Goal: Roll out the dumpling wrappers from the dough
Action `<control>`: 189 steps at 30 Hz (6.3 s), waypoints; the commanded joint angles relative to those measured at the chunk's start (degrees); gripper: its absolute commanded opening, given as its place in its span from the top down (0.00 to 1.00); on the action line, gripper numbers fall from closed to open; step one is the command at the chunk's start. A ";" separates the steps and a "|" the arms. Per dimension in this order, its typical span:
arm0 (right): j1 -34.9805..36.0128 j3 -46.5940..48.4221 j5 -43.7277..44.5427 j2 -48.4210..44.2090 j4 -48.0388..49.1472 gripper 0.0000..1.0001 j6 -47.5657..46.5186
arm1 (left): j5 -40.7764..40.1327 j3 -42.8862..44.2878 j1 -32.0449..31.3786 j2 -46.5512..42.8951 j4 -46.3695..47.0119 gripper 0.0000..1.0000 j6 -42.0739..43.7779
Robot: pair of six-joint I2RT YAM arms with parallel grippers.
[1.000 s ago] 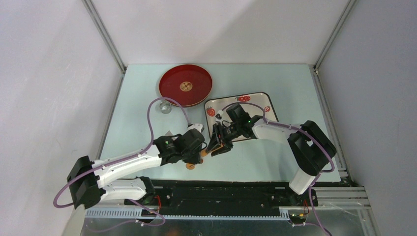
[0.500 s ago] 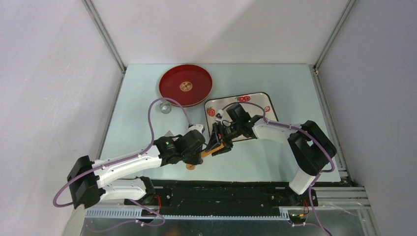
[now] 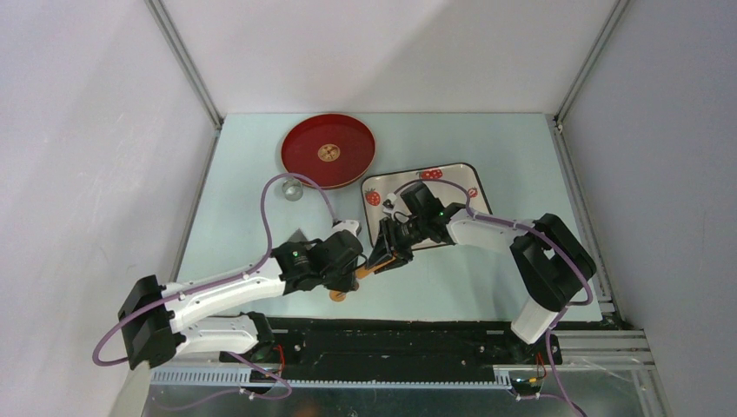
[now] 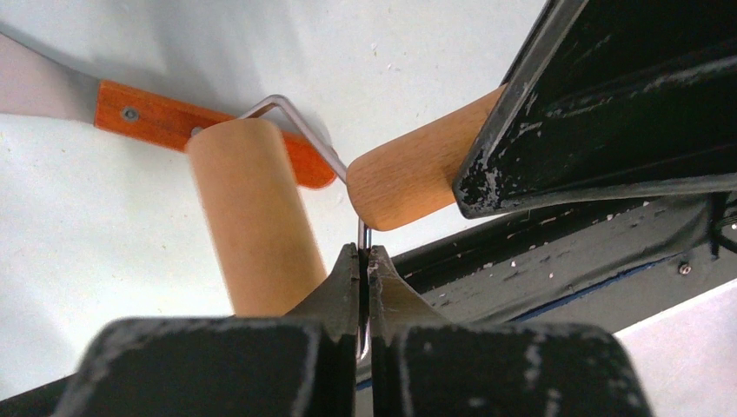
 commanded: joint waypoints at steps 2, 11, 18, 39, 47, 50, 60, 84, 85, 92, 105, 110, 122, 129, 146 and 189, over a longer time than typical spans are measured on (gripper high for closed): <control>0.20 1.83 2.11 -2.14 -0.60 0.87 -1.23 | -1.23 0.93 -0.69 -1.99 3.15 1.00 -1.17; -1.09 1.81 4.36 -5.37 -1.69 0.44 -1.99 | -1.41 0.51 -0.86 -2.38 3.21 1.00 -1.35; 0.01 1.83 2.13 -4.16 0.25 0.45 -0.74 | -1.65 0.71 -0.85 -1.78 3.12 1.00 -1.40; 2.33 1.85 2.63 -2.40 -0.58 0.85 -1.11 | -1.69 0.51 -0.96 -2.44 3.05 1.00 -1.19; 1.53 1.81 3.19 -3.66 -1.74 1.00 -2.99 | -1.99 1.30 -0.96 -3.26 3.04 0.44 -1.77; 0.53 1.81 4.88 -4.68 -3.81 1.00 -4.31 | -3.11 2.57 -0.84 -5.45 3.18 0.09 -3.84; -11.44 -3.66 8.81 -18.00 -9.74 1.00 -10.30 | 6.62 -0.09 9.42 -11.75 13.50 0.03 -8.20; -47.78 -8.92 -3.92 -44.67 -29.01 1.00 -26.48 | 28.98 3.49 30.06 29.35 41.63 0.43 -8.17; -48.02 -8.92 -4.14 -44.64 -29.13 1.00 -26.53 | 29.28 4.27 30.21 30.36 41.62 0.44 -8.19; -48.47 -8.92 -7.47 -44.72 -27.17 1.00 -25.70 | 28.58 6.38 31.38 36.97 41.19 0.57 -8.78; -47.47 -8.96 -10.88 -45.82 -23.86 1.00 -25.34 | 32.34 8.70 32.19 41.41 40.75 0.87 -4.41; -45.51 -8.92 -10.39 -45.79 -23.17 1.00 -24.91 | 33.67 8.13 32.19 40.44 36.30 1.00 0.47; -38.42 -8.85 -8.43 -44.62 -19.40 1.00 -23.94 | 35.00 -2.67 32.11 29.30 32.31 1.00 6.91; -32.65 -4.67 -3.06 -41.73 -25.54 1.00 -30.74 | 35.25 -8.55 30.50 23.41 32.26 1.00 5.77; -26.05 -3.03 4.18 -37.15 -29.42 1.00 -33.50 | 31.52 -0.98 29.52 4.24 26.57 0.30 8.60; -18.35 -2.99 12.13 -34.23 -25.38 1.00 -20.60 | 25.91 16.44 2.49 23.49 21.19 0.84 8.58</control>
